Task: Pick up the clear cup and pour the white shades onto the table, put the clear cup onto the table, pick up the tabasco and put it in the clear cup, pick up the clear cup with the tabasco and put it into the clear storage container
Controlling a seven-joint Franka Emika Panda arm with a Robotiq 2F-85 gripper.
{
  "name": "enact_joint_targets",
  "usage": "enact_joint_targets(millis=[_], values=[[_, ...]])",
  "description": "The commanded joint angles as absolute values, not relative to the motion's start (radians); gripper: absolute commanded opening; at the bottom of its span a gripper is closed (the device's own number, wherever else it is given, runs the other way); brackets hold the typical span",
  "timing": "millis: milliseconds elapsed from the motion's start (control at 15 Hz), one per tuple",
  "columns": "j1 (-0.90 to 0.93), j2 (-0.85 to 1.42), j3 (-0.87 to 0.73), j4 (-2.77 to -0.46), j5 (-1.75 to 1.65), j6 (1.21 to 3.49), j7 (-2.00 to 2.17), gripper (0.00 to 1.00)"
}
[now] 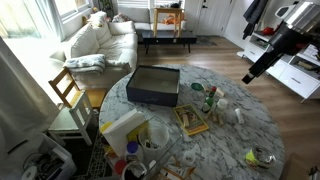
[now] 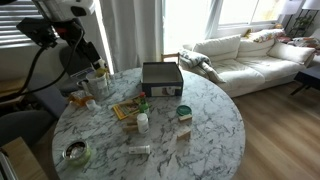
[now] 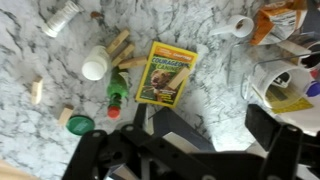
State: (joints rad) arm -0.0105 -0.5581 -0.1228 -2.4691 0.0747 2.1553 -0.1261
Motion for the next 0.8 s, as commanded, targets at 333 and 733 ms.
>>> enact_joint_targets(millis=[333,733], values=[[0.260,-0.199,-0.019,-2.411,0.350,2.328,-0.399,1.00],[0.242,-0.121,0.048,-2.376,0.355,2.323,-0.449,1.00]])
